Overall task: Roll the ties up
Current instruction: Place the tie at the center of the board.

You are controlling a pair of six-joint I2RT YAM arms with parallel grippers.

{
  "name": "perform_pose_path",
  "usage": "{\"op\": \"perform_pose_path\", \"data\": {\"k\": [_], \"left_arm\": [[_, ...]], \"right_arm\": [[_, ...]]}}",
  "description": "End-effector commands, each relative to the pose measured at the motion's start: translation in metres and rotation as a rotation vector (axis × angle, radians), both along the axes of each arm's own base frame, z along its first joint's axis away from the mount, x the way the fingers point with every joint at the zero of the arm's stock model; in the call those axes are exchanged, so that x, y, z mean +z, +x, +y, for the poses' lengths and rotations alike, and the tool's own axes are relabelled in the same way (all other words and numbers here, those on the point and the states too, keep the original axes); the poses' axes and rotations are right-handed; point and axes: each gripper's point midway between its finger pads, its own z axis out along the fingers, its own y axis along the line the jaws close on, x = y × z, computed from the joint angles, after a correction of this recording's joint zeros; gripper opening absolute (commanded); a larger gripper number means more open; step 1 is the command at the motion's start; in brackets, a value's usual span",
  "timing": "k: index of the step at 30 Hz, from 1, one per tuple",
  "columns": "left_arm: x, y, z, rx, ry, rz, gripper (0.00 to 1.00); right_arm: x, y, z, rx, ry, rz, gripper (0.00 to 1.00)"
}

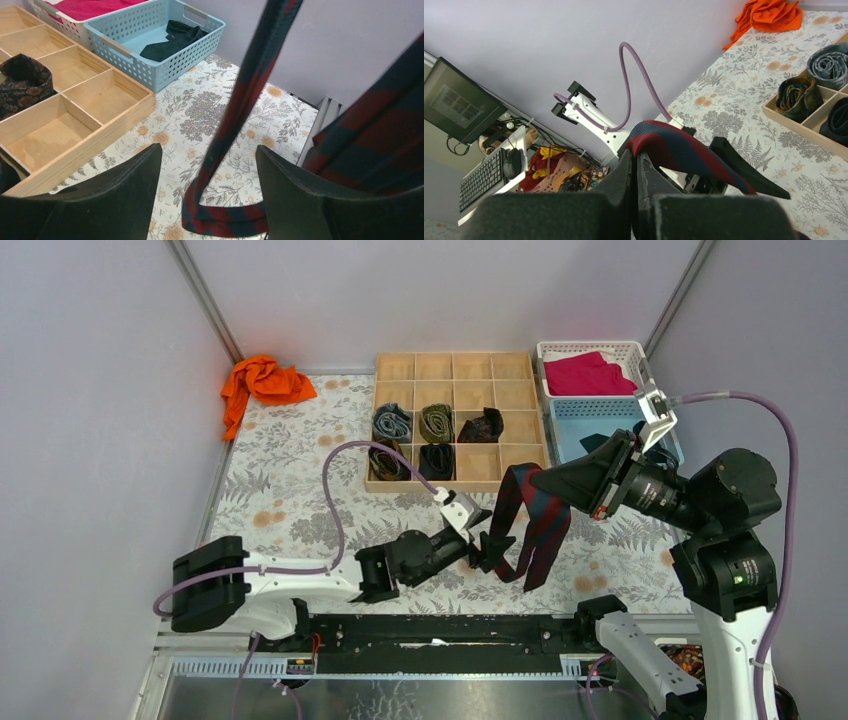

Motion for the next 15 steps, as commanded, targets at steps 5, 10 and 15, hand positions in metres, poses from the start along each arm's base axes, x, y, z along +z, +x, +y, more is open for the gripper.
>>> {"op": "perform_pose_path", "data": {"k": [5, 10, 15], "left_arm": [[-0.011, 0.009, -0.033, 0.005, 0.028, -0.038, 0.75], [-0.049, 0.004, -0.046, -0.024, 0.065, 0.032, 0.63], [-0.078, -0.017, -0.039, -0.041, 0.095, 0.127, 0.40]], "right_arm": [[0.041, -0.022, 0.001, 0.063, 0.045, -0.099, 0.00], [0.060, -0.028, -0.002, 0.052, 0.061, -0.144, 0.00], [0.062, -0.020, -0.003, 0.015, 0.067, -0.147, 0.00]]}}
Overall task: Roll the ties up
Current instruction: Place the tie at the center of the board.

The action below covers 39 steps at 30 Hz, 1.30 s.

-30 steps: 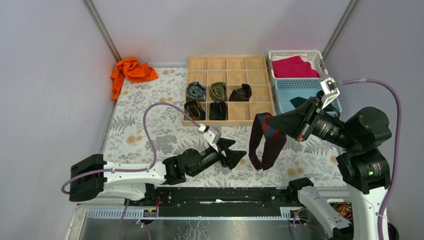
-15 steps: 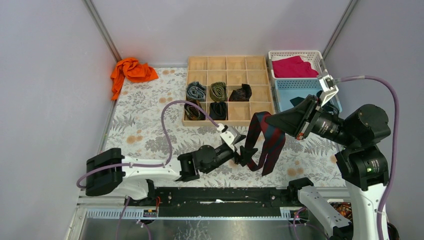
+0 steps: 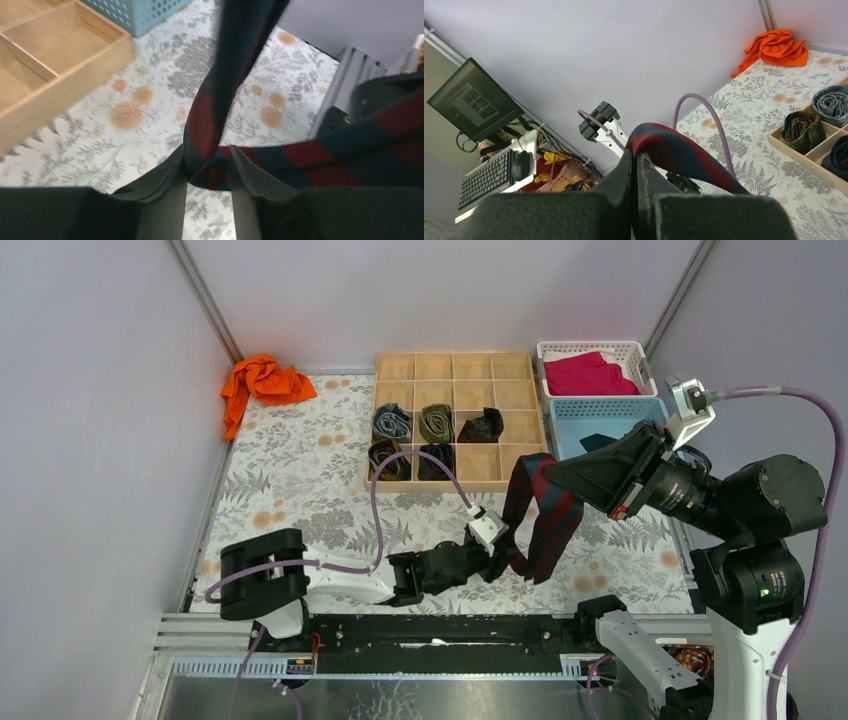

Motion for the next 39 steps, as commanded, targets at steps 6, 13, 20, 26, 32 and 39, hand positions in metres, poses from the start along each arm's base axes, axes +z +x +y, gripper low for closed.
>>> {"op": "perform_pose_path", "data": {"k": [6, 13, 20, 26, 32, 39], "left_arm": [[-0.020, -0.062, 0.031, -0.019, 0.017, 0.126, 0.12], [-0.034, -0.139, 0.062, -0.190, 0.096, 0.222, 0.10], [-0.040, -0.243, 0.068, -0.519, 0.085, 0.369, 0.11], [-0.066, -0.316, 0.060, -0.739, 0.183, 0.462, 0.11], [-0.077, -0.332, 0.054, -0.810, 0.198, 0.466, 0.08], [-0.037, -0.274, 0.090, -0.613, 0.011, 0.404, 0.05]], "right_arm": [[-0.015, 0.024, -0.003, -0.093, -0.004, 0.021, 0.00], [-0.064, 0.058, -0.013, -0.240, -0.059, 0.135, 0.00], [-0.134, 0.107, -0.031, -0.444, -0.160, 0.294, 0.00], [-0.193, 0.139, -0.051, -0.601, -0.290, 0.411, 0.00], [-0.267, 0.163, -0.059, -0.654, -0.418, 0.516, 0.00], [-0.328, 0.185, -0.062, -0.679, -0.523, 0.608, 0.00]]}}
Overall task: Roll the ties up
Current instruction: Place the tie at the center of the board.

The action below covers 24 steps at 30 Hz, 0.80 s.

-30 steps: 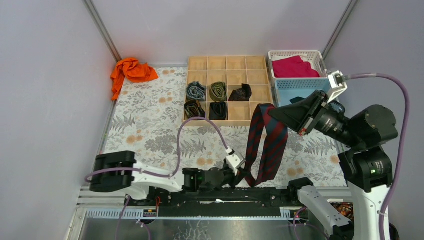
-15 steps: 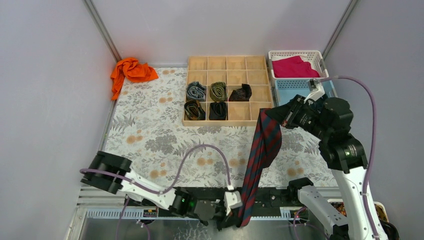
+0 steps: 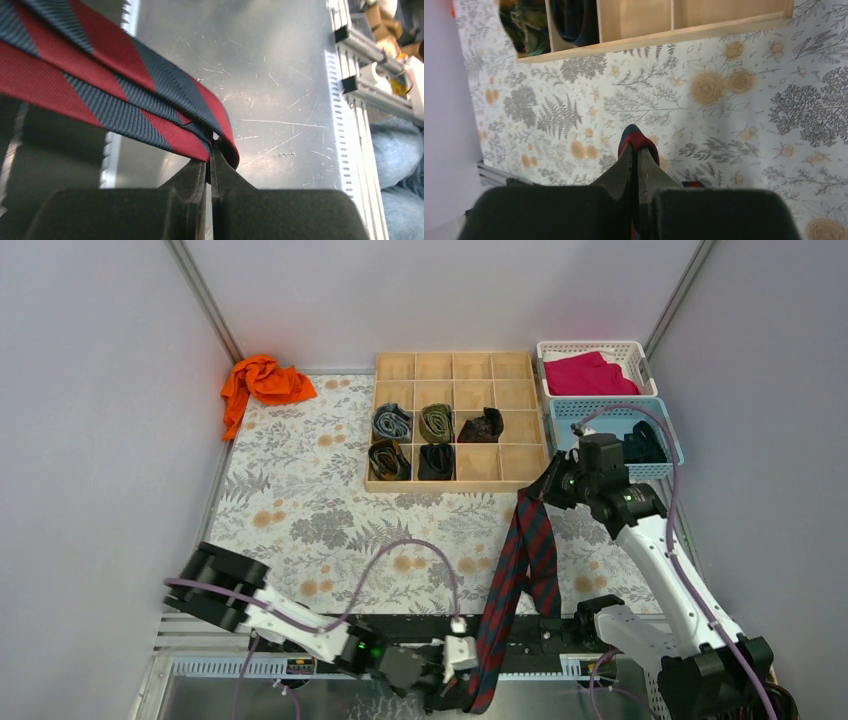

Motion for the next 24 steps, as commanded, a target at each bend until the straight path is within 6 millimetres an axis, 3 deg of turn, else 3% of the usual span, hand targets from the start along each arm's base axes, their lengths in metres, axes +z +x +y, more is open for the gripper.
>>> {"op": "perform_pose_path", "data": {"k": [1, 6, 10, 14, 17, 21, 24], "left_arm": [[0.039, 0.036, 0.026, 0.159, -0.145, 0.016, 0.05], [0.052, 0.098, 0.070, 0.438, -0.180, 0.020, 0.06], [0.058, 0.147, 0.102, 0.688, -0.158, -0.002, 0.06], [0.056, 0.180, 0.136, 0.886, -0.069, -0.038, 0.05], [0.043, 0.194, 0.160, 0.988, 0.035, -0.063, 0.05], [0.030, 0.185, 0.158, 0.977, 0.127, -0.066, 0.05], [0.018, 0.178, 0.162, 0.999, 0.223, -0.033, 0.14]], "right_arm": [[-0.010, 0.038, -0.007, -0.038, -0.066, -0.088, 0.00], [-0.057, 0.046, 0.007, 0.004, -0.044, 0.038, 0.00], [-0.073, 0.050, 0.021, 0.035, 0.012, 0.073, 0.00], [-0.079, 0.054, 0.024, 0.029, 0.024, 0.071, 0.00], [-0.076, 0.060, 0.030, 0.024, 0.070, 0.039, 0.00], [-0.084, 0.069, 0.034, 0.012, 0.079, 0.051, 0.00], [-0.088, 0.075, 0.033, 0.006, 0.070, 0.045, 0.00]]}}
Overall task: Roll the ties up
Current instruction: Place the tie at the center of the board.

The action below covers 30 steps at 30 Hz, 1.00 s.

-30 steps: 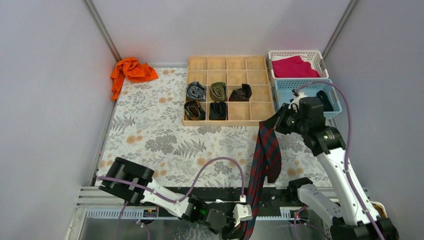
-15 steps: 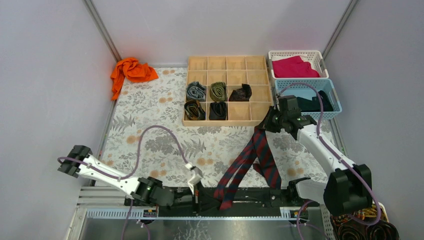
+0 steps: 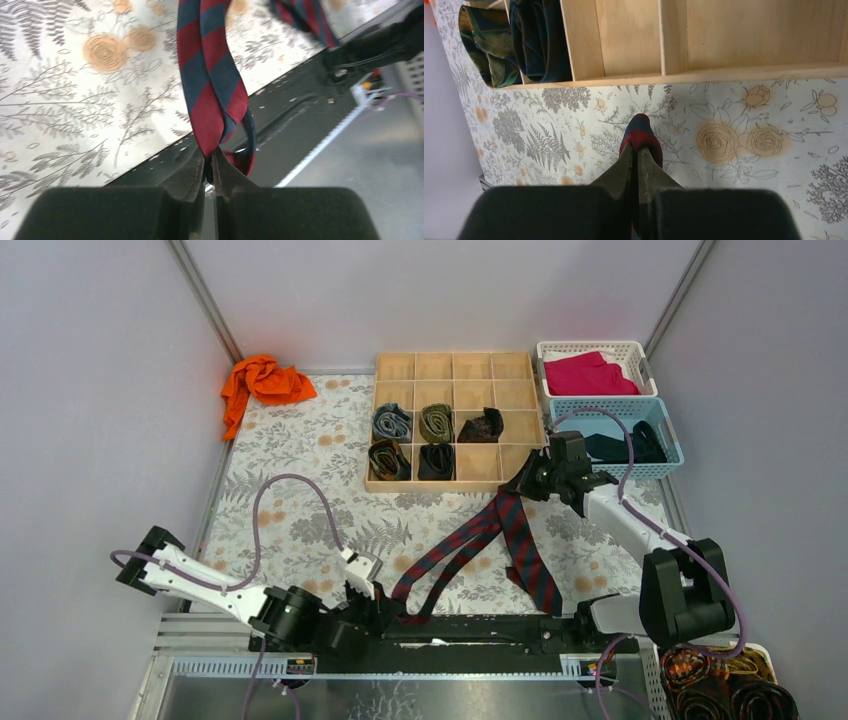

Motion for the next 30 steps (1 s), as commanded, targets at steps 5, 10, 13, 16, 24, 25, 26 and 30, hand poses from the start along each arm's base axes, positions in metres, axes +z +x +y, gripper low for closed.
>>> {"op": "perform_pose_path", "data": {"k": [5, 10, 13, 16, 24, 25, 26, 30], "left_arm": [[-0.030, -0.003, 0.031, 0.130, 0.208, 0.112, 0.19], [-0.033, -0.001, 0.051, 0.204, 0.211, 0.182, 0.47], [-0.012, -0.002, 0.029, 0.149, 0.097, 0.163, 0.52], [0.023, -0.008, -0.011, 0.063, -0.006, 0.082, 0.53], [0.022, -0.012, -0.112, 0.016, 0.241, -0.060, 0.38], [0.010, -0.008, -0.123, 0.010, 0.269, -0.035, 0.31], [-0.001, -0.003, -0.133, 0.002, 0.275, -0.011, 0.26], [-0.042, 0.039, -0.137, 0.089, 0.268, 0.084, 0.14]], "right_arm": [[0.002, 0.017, 0.012, 0.012, 0.040, -0.040, 0.00], [0.003, 0.019, 0.009, 0.020, 0.012, -0.050, 0.00], [0.000, 0.019, 0.000, 0.003, -0.037, -0.045, 0.00], [-0.008, 0.017, -0.005, -0.001, -0.076, -0.023, 0.00], [0.021, 0.014, -0.026, -0.033, -0.188, -0.092, 0.43], [0.030, 0.012, -0.030, -0.039, -0.201, -0.114, 0.46], [0.040, 0.010, -0.033, -0.045, -0.211, -0.135, 0.50], [0.071, -0.006, -0.037, -0.041, -0.201, -0.201, 0.49]]}}
